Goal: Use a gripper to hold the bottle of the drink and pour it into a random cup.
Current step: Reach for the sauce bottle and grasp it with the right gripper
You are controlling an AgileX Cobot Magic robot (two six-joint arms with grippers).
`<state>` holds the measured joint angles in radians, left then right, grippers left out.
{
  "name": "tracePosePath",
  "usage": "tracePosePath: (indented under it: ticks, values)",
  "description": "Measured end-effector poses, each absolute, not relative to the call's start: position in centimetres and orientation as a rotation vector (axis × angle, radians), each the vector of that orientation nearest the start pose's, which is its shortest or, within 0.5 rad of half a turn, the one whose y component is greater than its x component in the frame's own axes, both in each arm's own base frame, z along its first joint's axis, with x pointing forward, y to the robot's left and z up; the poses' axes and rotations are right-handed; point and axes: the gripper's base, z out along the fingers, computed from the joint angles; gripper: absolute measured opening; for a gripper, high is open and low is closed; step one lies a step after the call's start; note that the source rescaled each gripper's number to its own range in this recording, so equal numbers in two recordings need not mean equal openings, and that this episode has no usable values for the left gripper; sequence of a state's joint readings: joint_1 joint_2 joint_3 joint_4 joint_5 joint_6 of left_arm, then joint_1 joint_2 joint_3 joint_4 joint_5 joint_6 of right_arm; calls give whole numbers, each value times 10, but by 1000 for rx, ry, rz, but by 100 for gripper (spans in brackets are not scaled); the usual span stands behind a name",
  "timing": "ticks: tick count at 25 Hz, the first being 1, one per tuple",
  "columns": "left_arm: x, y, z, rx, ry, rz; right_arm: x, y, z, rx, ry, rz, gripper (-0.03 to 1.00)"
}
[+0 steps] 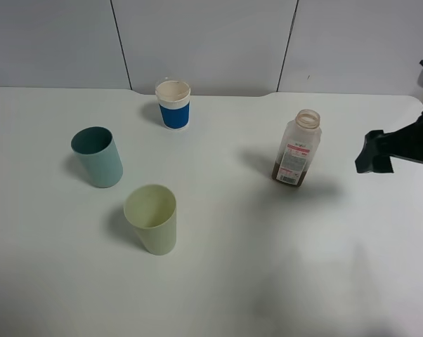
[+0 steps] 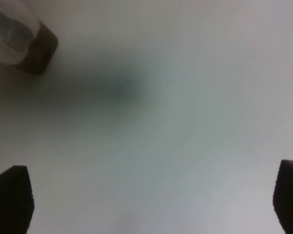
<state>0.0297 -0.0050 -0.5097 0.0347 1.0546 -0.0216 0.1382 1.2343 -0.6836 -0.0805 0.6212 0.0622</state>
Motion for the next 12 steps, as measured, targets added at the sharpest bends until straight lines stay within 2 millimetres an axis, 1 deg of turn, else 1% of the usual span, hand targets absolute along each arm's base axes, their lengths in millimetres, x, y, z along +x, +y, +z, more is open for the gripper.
tracePosePath:
  ticks: [5, 8, 11, 12]
  values:
    - [-7, 3, 280, -54, 2023, 46, 230, 27, 210, -194, 2707, -34, 100]
    - [-7, 3, 280, -54, 2023, 46, 237, 27, 199, -240, 2718, -70, 100]
    - [-7, 3, 280, -54, 2023, 46, 244, 26, 192, -288, 2690, -97, 100]
    - [-7, 3, 280, -54, 2023, 46, 246, 27, 189, -306, 2651, -97, 100]
